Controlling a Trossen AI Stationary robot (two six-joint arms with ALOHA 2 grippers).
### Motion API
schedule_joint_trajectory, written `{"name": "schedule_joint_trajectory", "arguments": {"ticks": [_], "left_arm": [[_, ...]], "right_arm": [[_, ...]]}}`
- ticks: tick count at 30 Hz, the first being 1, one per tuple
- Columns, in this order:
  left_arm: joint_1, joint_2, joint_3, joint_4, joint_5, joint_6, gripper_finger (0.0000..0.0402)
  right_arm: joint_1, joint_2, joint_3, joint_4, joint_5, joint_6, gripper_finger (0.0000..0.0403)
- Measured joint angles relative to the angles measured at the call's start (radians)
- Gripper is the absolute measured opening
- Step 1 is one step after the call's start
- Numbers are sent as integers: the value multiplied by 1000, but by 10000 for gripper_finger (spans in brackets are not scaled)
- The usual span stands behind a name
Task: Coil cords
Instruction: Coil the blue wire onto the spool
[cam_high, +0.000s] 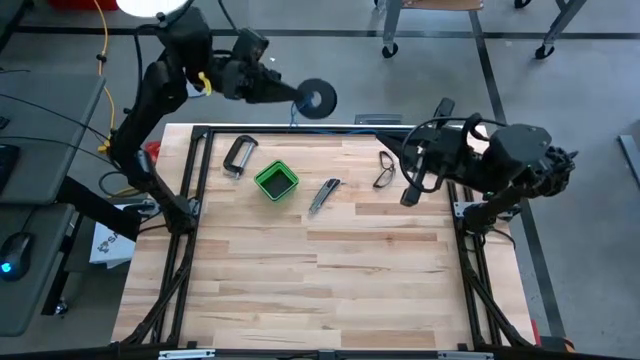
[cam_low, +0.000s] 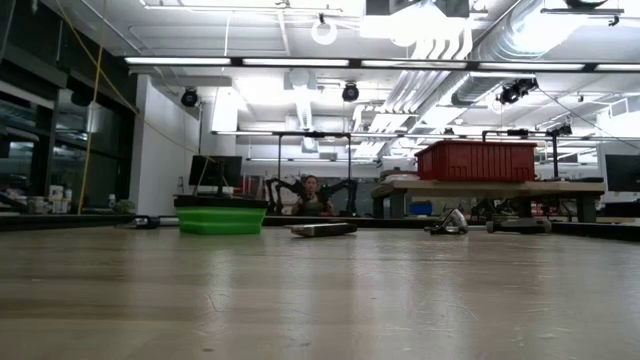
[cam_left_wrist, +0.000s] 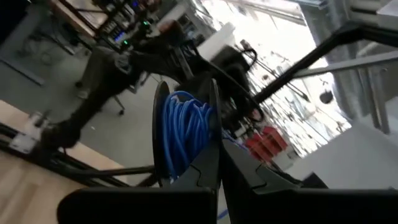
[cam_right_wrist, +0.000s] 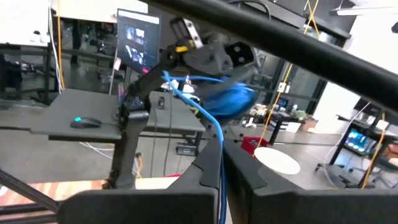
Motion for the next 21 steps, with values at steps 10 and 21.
{"name": "schedule_joint_trajectory", "arguments": {"ticks": [10, 21], "left_arm": [[-43, -7, 1, 73, -8, -25, 1], [-60, -9, 1, 42, 85, -133, 1]], "right_arm": [[-12, 0, 0, -5, 0, -25, 0], [-12, -17, 0, 14, 0, -31, 0]]}}
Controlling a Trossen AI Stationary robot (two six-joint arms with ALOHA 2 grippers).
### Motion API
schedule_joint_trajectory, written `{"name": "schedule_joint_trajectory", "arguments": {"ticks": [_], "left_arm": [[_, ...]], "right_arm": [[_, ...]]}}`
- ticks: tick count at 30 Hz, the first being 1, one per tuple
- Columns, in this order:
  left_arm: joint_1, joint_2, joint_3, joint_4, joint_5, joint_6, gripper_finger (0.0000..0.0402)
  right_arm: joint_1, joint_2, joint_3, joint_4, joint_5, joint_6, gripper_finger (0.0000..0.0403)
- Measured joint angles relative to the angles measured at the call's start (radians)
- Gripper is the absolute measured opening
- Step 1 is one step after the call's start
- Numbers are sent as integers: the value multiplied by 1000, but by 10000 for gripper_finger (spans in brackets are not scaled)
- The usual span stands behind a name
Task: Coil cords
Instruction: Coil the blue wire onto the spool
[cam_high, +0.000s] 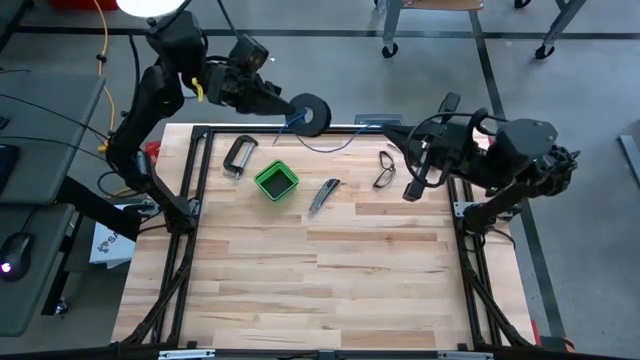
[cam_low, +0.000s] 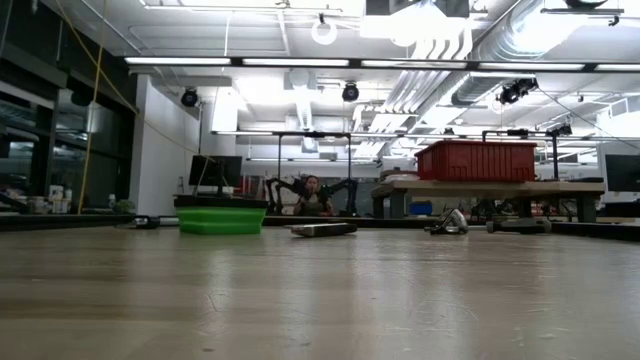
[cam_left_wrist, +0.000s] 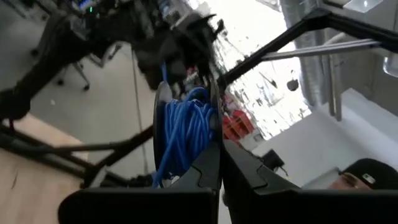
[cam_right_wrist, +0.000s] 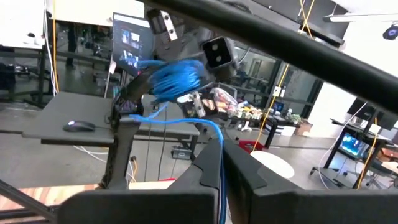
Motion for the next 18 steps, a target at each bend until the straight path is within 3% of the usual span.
{"name": "schedule_joint_trajectory", "arguments": {"ticks": [4, 18], "left_arm": [[-11, 1, 0, -66, 2, 29, 1], [-16, 1, 0, -143, -159, 175, 1]], "right_arm": [[0, -3, 0, 29, 0, -18, 0], [0, -19, 0, 48, -1, -50, 0]]}}
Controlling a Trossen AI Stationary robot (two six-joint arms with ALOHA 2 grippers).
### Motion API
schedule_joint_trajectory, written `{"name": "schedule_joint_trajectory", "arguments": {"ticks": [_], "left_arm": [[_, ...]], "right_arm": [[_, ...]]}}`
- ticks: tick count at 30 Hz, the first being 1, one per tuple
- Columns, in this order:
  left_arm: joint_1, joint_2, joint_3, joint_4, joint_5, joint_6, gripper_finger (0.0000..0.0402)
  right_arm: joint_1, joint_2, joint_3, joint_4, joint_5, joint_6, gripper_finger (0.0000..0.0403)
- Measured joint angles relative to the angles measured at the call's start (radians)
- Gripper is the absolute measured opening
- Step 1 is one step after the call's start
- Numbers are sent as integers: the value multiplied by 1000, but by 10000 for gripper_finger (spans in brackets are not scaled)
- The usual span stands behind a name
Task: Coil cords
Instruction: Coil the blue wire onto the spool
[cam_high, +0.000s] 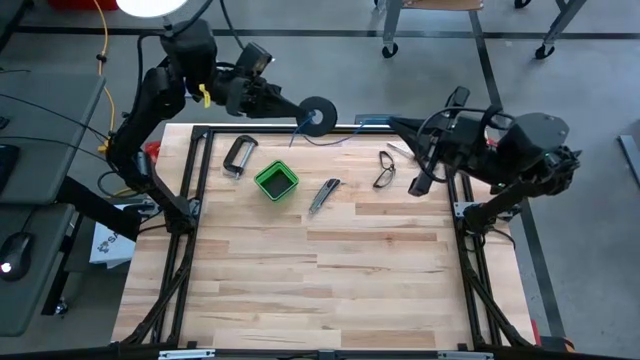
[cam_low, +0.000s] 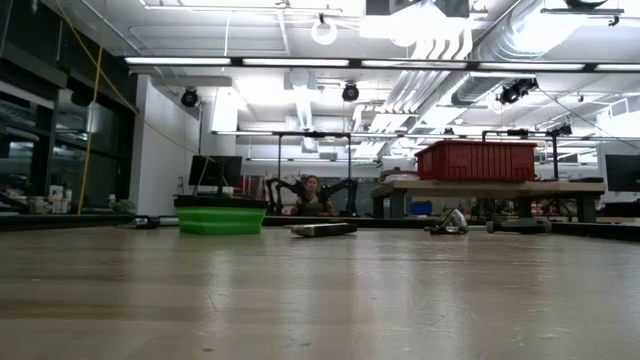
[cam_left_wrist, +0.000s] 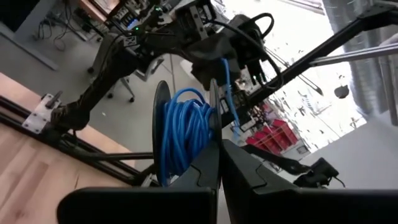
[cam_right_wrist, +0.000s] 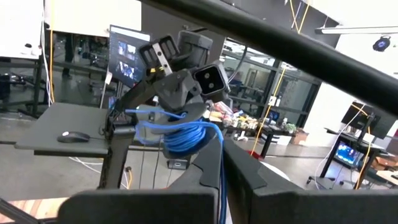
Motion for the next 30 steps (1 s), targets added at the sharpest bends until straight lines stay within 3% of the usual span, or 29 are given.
{"name": "schedule_joint_trajectory", "arguments": {"ticks": [13, 18, 21, 30], "left_arm": [[0, 0, 0, -70, 13, -3, 1], [-18, 3, 0, -62, 177, -100, 1], [-64, 17, 0, -40, 192, -138, 1], [-165, 117, 0, 298, 306, -340, 1]], "right_arm": [[10, -58, 0, -47, 64, -23, 0], [8, -62, 0, -82, 105, -23, 0], [-8, -60, 0, -76, 93, -26, 0], [-90, -27, 0, 13, -47, -23, 0]]}}
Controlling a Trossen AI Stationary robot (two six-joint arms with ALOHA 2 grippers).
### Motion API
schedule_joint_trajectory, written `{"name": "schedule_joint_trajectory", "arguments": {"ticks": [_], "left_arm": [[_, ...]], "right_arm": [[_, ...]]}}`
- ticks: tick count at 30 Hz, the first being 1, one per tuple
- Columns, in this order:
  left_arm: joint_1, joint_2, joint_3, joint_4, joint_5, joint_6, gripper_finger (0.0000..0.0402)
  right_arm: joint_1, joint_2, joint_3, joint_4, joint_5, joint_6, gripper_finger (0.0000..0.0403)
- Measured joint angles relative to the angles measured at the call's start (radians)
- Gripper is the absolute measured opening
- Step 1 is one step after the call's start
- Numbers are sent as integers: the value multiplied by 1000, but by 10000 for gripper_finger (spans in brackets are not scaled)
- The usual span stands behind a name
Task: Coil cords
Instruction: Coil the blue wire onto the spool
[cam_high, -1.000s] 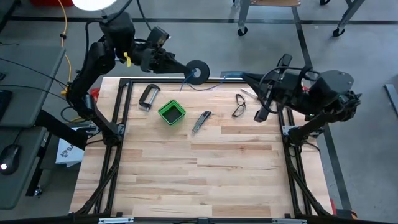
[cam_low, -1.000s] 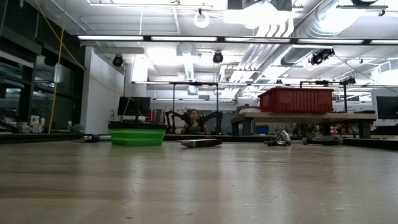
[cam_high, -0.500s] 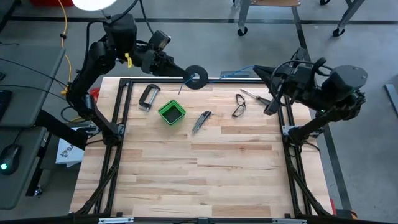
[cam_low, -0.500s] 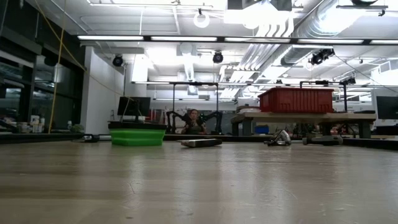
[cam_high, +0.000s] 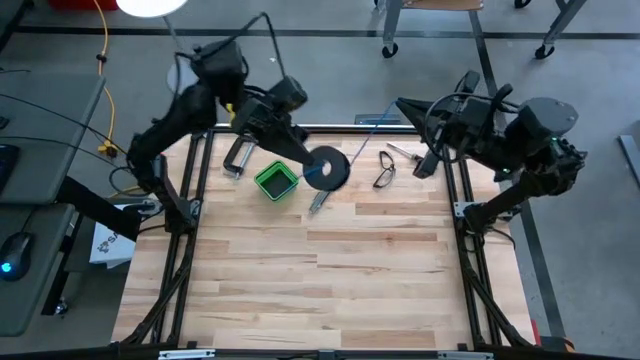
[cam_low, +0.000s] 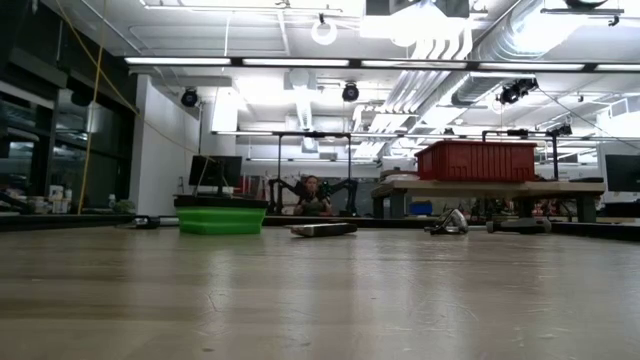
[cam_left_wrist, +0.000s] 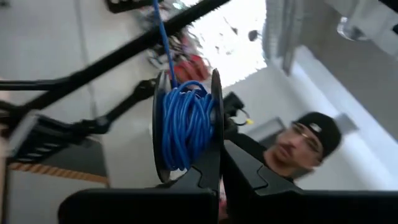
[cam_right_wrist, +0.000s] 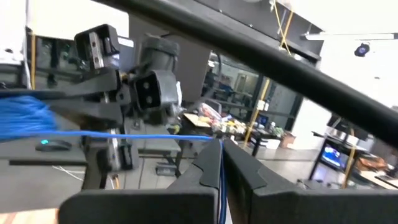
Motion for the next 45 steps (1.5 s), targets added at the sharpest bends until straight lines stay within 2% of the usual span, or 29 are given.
{"name": "schedule_joint_trajectory", "arguments": {"ticks": [7, 12, 24, 45], "left_arm": [[-26, 103, 0, 354, 71, -186, 1], [-28, 152, 0, 547, 76, -263, 1], [6, 151, -1, 822, -34, -202, 1], [50, 151, 0, 901, -214, 20, 1]], "right_arm": [[-51, 68, 0, 118, -134, 16, 0], [-66, 117, 0, 180, -220, 61, 0], [-74, 163, 0, 219, -334, 186, 0], [-79, 213, 1, 239, -403, 298, 0]]}}
